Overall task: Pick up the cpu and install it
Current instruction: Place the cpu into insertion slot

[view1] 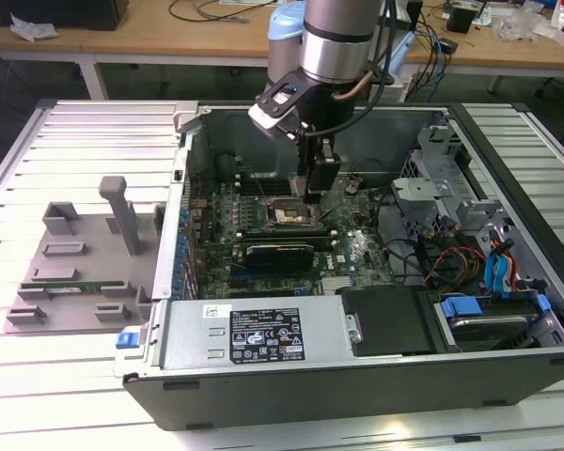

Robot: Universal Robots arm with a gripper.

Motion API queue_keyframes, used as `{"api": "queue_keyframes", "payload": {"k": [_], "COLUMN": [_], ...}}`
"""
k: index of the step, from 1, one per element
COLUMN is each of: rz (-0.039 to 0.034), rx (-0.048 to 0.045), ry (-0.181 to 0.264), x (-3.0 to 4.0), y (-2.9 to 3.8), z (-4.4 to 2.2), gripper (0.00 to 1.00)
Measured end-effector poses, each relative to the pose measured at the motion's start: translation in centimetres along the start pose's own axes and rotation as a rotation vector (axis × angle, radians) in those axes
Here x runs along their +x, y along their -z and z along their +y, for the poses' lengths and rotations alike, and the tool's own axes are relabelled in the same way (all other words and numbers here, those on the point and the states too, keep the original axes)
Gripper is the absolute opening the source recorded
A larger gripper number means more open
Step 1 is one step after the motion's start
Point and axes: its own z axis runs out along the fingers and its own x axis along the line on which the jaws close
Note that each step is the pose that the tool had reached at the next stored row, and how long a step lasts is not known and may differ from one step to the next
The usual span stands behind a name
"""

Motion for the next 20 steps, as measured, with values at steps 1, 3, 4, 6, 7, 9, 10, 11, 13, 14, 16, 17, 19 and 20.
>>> {"api": "queue_keyframes", "payload": {"k": [1,3,4,6,7,9,10,11,13,14,16,17,19,20], "rz": [0.0000,0.0000,0.0000,0.0001,0.0001,0.0000,0.0001,0.0000,0.0001,-0.0001,0.0001,0.0000,0.0001,0.0001], "rx": [-0.0001,0.0000,-0.0001,-0.0001,-0.0001,0.0000,-0.0001,-0.0001,0.0000,0.0000,-0.0001,0.0000,-0.0001,-0.0001], "ry": [0.000,0.000,0.000,0.000,0.000,0.000,0.000,0.000,0.000,0.000,0.000,0.000,0.000,0.000], "x": [0.29,0.68,1.01,1.56,1.67,1.97,2.11,2.19,2.38,2.47,2.68,2.89,3.18,3.27], "y": [-0.31,-0.75,-1.12,-1.84,-2.14,-3.07,-3.40,-3.58,-4.14,-4.39,-4.88,-5.23,-5.85,-6.15], "z": [-0.13,-0.39,-0.52,-0.61,-0.62,-0.63,-0.64,-0.65,-0.70,-0.73,-0.72,-0.70,-0.68,-0.68], "gripper": [0.55,0.55,0.55,0.55,0.55,0.55,0.55,0.55,0.55,0.55,0.55,0.55,0.55,0.55]}}
